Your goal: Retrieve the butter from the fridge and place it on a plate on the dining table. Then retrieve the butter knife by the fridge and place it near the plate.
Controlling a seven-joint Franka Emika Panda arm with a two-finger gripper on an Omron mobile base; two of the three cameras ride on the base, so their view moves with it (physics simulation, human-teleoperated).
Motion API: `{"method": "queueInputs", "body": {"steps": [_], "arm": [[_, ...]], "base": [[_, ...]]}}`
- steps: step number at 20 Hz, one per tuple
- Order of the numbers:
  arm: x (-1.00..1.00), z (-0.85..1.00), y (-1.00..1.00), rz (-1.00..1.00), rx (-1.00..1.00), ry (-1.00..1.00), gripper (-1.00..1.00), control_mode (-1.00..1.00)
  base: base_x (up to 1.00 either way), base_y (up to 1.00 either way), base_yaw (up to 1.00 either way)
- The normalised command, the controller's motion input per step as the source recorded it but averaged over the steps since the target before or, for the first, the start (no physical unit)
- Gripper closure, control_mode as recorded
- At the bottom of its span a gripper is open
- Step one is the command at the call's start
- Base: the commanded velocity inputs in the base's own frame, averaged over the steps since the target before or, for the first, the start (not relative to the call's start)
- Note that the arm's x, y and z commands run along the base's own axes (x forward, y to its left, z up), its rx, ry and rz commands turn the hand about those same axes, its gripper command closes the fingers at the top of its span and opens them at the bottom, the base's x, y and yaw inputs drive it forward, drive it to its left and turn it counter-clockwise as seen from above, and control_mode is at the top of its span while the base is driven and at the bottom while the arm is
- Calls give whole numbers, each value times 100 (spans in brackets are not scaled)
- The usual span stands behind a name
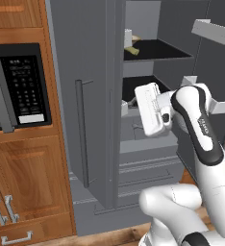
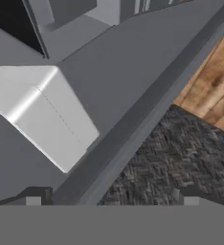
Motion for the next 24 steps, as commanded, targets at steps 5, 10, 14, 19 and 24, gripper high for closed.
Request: {"method": "queueInputs", "body": {"steps": [5, 10, 14, 19, 24], "arm": [[39, 0, 9, 10, 0, -4, -100, -100], [36, -3, 13, 7, 0, -7, -100, -100], [21, -1, 22, 5, 0, -5, -100, -100], [2, 0, 39, 3, 0, -4, -100, -100], [-3, 0, 45, 0, 0, -6, -100, -100]], "base": [[0, 0, 0], [0, 0, 0], [0, 0, 0], [0, 0, 0], [0, 0, 0]]}}
